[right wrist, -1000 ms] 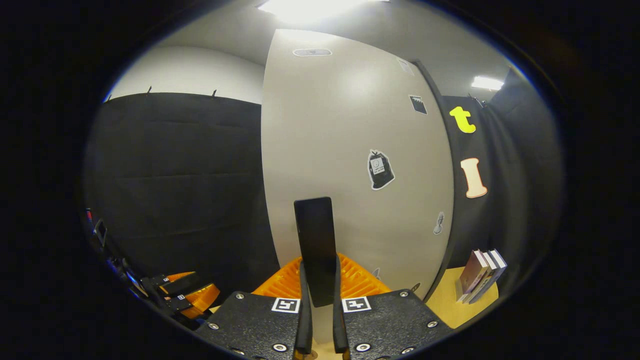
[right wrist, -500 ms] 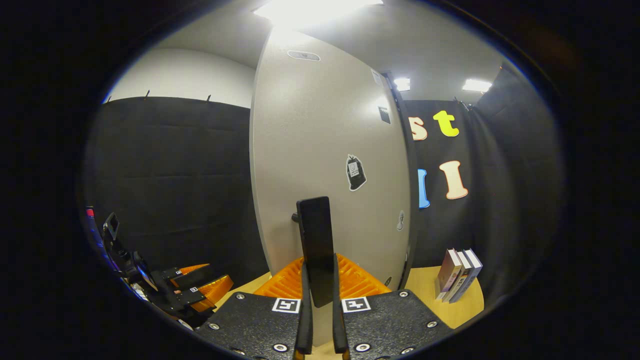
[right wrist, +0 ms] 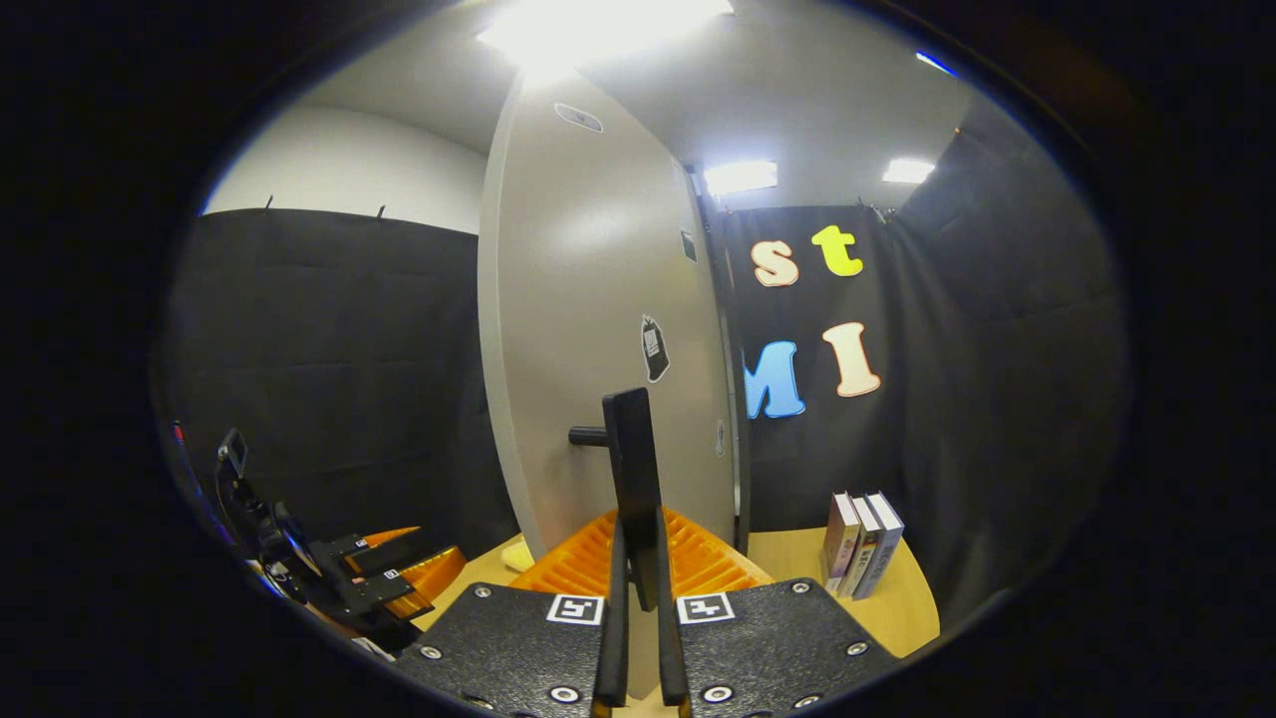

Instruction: Open the cabinet door with the right hand, grasp the bottle in the cabinet with the left hand and place it on the coaster, then close the cabinet door with the right hand.

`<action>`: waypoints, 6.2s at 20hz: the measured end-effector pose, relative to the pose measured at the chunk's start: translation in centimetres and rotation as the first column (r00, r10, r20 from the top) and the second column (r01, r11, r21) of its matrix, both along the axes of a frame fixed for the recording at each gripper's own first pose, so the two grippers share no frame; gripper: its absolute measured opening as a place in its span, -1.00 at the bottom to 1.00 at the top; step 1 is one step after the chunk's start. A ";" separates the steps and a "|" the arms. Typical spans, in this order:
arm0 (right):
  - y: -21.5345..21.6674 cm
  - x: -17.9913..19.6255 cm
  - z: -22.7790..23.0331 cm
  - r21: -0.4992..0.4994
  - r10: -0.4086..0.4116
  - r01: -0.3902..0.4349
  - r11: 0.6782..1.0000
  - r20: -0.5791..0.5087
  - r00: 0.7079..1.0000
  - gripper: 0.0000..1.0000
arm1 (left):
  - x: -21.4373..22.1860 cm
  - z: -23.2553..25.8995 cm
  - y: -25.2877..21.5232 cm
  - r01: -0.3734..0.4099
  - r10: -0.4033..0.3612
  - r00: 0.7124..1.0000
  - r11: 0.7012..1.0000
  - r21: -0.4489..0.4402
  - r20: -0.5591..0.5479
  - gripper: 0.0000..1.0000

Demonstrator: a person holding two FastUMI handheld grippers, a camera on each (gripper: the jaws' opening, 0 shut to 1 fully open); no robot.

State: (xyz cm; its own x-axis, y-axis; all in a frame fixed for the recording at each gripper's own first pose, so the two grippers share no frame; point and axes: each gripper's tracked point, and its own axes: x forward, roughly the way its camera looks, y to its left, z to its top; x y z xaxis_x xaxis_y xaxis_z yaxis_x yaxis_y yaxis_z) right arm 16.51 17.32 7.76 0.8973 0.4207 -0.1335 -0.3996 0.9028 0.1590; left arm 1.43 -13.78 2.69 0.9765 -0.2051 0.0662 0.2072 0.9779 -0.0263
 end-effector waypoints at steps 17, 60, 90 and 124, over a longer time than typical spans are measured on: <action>-8.0 -0.9 -0.6 0.068 0.003 -0.006 0.998 0.046 0.999 -0.65 | 4.4 2.1 -5.9 -0.035 0.036 0.999 0.999 0.013 -0.013 0.55; -18.6 0.0 -10.1 -0.081 -0.633 0.628 0.774 -0.064 0.772 0.91 | 37.6 -3.8 -13.6 0.137 -0.145 0.978 0.989 -0.061 -0.153 0.43; -17.1 -1.3 -11.0 -0.089 -0.307 0.303 0.949 -0.036 0.951 0.90 | 11.2 -5.5 -3.4 -0.016 0.017 0.998 1.000 0.007 -0.060 0.44; -16.3 1.8 -12.3 -0.148 -0.337 0.328 0.933 -0.036 0.941 0.82 | -2.2 -30.5 1.6 -0.129 0.146 0.946 0.989 0.075 -0.290 0.46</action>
